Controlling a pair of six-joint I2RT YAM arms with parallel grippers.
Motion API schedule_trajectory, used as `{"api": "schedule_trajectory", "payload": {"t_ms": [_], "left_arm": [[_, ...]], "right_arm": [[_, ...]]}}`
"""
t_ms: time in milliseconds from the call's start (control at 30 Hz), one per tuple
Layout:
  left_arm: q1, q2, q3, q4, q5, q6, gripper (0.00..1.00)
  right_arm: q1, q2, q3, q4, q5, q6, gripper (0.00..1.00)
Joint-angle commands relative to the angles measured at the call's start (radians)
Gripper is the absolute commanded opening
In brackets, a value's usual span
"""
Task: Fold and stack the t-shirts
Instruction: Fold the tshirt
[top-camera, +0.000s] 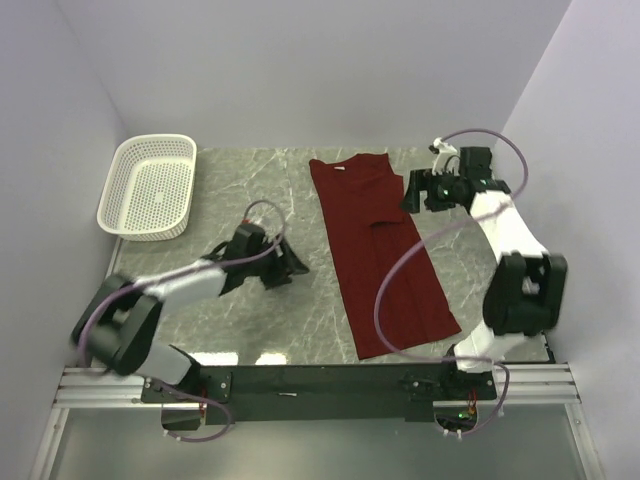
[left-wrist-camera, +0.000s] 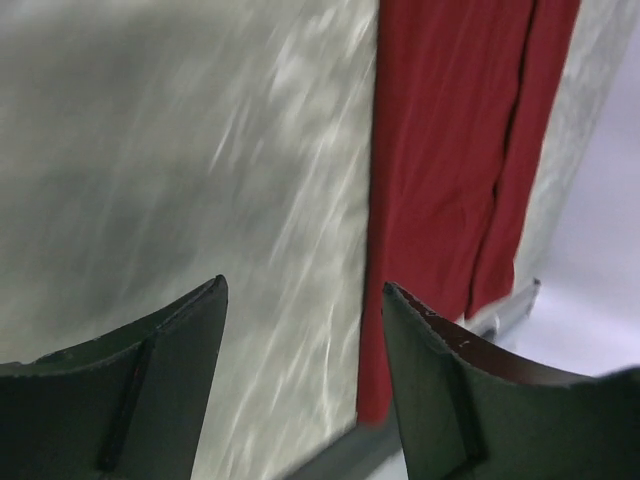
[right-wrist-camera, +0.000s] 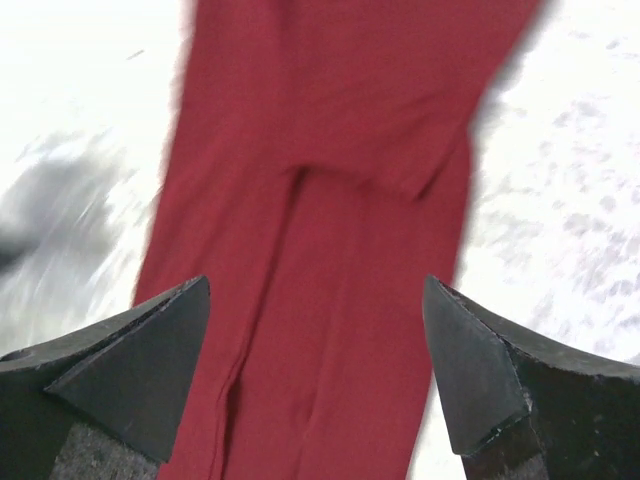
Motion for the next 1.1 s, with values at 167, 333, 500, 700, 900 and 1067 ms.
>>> {"api": "schedule_trajectory", "payload": {"t_ms": [167,333,500,700,900,1067], "left_arm": [[-0.064,0.453,0.397,0.1,-0.02,0.068,0.63],[-0.084,0.614,0.563,0.018,-0.006,0.062,0.57],[-0.092,0.708,0.649,-0.04,-0.025,0.046,0.45],[-0.09,0.694,0.647,-0.094,-0.095,0.064,0.17],[-0.061,0.633,0.635,-0.175,-0.166,0.108,0.01],[0.008,0.577,0.566,-0.187,-0.181,0.157,0.01]], "right_arm": [[-0.074,-0.34,-0.281,0.008,-0.25,-0.129,0.93],[-0.138,-0.335,-0.295,-0.01,-0.339,-0.12,0.93],[-0.162,-0.326,-0.304,-0.004,-0.371,-0.117,0.93],[-0.185,-0.328,-0.31,-0.009,-0.399,-0.125,0.93],[-0.188,-0.32,-0.309,-0.021,-0.414,-0.134,0.93],[-0.186,-0.306,-0.304,-0.032,-0.417,-0.148,0.94]]}}
